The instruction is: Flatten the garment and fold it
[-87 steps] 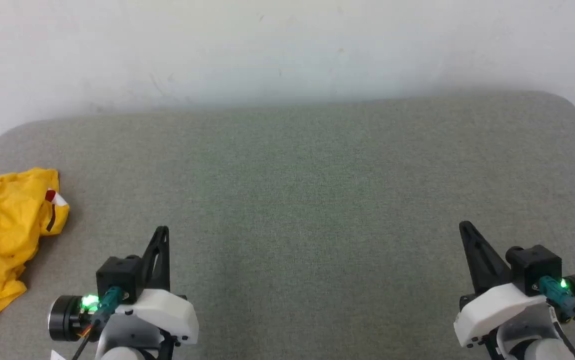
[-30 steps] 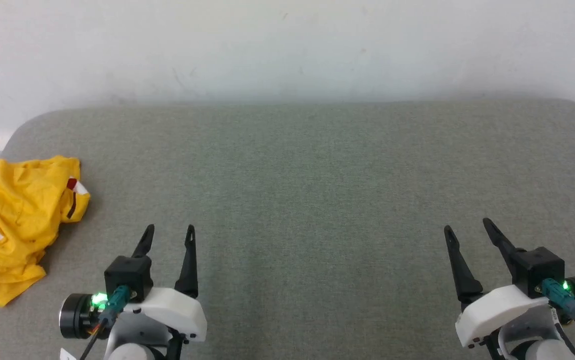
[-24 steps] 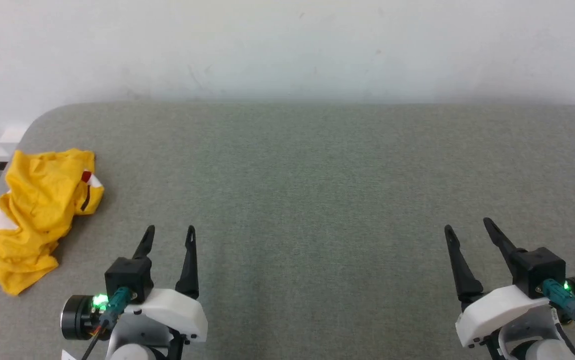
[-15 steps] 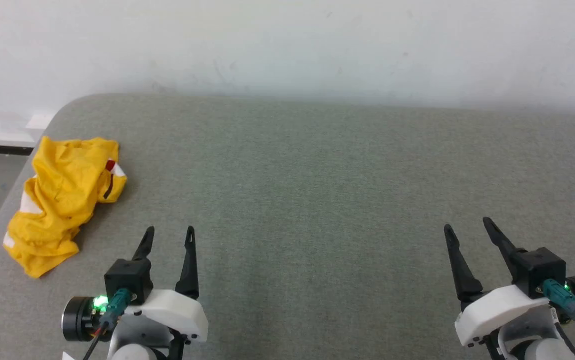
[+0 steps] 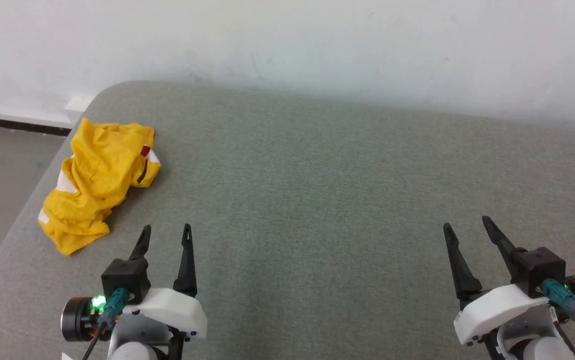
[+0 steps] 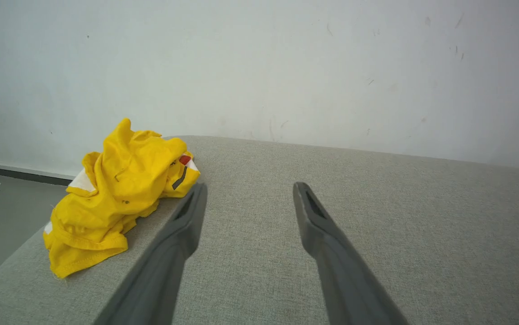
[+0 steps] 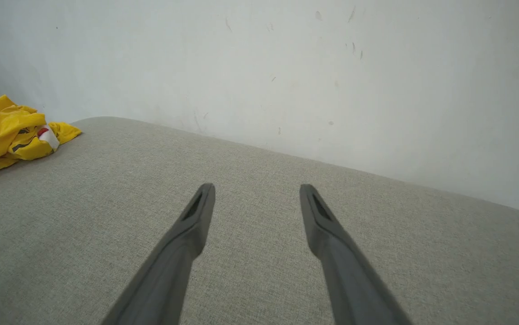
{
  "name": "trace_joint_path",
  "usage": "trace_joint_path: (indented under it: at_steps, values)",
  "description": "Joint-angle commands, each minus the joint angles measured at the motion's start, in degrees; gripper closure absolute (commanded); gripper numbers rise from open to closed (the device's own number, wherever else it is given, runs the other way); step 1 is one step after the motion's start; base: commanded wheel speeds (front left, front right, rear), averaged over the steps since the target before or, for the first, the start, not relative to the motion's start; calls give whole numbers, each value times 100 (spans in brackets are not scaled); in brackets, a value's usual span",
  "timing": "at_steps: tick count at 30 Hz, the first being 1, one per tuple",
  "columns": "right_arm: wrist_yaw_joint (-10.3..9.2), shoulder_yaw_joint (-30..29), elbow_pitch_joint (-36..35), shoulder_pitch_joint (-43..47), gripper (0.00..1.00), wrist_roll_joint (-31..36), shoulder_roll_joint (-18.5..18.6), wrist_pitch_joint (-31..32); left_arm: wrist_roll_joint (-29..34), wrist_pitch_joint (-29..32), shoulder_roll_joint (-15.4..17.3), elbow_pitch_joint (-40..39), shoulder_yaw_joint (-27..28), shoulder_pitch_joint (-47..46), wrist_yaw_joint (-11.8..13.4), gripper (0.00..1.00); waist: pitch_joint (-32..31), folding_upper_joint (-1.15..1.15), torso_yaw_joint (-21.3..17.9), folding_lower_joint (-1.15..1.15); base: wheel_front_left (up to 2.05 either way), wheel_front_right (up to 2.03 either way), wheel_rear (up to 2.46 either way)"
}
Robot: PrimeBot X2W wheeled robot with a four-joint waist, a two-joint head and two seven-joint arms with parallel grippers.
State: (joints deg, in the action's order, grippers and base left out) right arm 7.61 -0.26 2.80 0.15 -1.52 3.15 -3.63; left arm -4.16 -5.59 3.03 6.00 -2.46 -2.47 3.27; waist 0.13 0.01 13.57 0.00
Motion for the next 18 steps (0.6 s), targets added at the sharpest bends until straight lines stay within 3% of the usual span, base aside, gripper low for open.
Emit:
trace_joint_path:
  at_steps: [1, 18]
  values:
    - [-5, -8, 23, -102, 0, -50, -11, -47, -63, -58, 8, 33, -9, -91, 49, 0, 0, -1, 85, 0, 0, 0, 0]
    - [-7, -4, 101, -165, 0, -73, -15, -181, -181, -261, 4, 187, 4, -166, 153, 0, 25, -1, 673, 0, 0, 0, 0]
